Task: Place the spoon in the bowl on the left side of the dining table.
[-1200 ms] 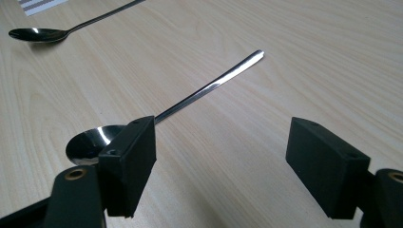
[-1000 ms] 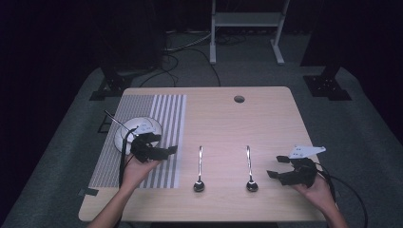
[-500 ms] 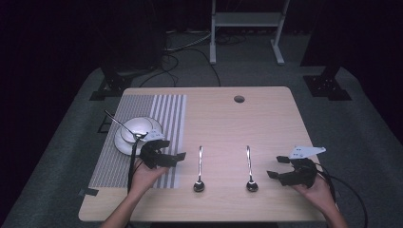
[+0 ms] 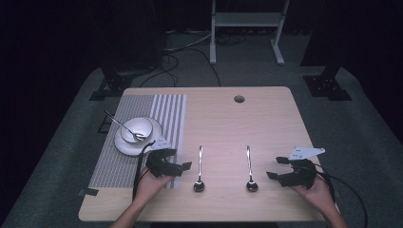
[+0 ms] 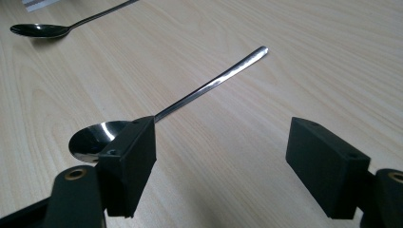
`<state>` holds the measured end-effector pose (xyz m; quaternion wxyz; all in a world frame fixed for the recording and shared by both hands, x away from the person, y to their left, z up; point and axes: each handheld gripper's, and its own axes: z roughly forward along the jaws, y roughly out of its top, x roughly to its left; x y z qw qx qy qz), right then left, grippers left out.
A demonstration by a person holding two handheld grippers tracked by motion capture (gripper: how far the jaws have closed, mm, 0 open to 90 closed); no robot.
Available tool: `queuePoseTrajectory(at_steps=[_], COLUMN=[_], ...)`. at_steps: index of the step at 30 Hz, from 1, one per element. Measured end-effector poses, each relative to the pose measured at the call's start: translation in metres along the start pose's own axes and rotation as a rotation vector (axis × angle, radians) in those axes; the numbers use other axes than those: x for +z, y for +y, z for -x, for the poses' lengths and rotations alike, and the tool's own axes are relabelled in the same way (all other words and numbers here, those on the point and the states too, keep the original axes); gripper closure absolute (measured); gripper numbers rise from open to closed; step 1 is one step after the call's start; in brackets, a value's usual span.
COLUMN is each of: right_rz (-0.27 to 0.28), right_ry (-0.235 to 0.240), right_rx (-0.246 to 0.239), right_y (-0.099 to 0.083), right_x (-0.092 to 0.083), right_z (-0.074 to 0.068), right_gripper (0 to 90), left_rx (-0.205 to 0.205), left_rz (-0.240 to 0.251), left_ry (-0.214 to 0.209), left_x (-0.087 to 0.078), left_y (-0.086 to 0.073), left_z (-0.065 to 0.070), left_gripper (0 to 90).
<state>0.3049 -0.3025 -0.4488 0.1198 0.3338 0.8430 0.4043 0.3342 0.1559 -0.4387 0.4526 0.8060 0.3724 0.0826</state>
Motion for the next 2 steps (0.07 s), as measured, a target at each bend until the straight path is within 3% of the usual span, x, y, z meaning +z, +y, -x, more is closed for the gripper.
queuePoseTrajectory(at_steps=[2], right_rz=[0.0], right_ry=[-0.001], right_rx=[-0.001], right_y=[0.0], right_x=[0.0002], right_z=[0.0002], right_gripper=[24.2], left_rx=[-0.002], left_rz=[0.002], left_ry=[0.0], left_x=[-0.0003], left_y=[-0.0001], left_z=[-0.0002], left_gripper=[11.1])
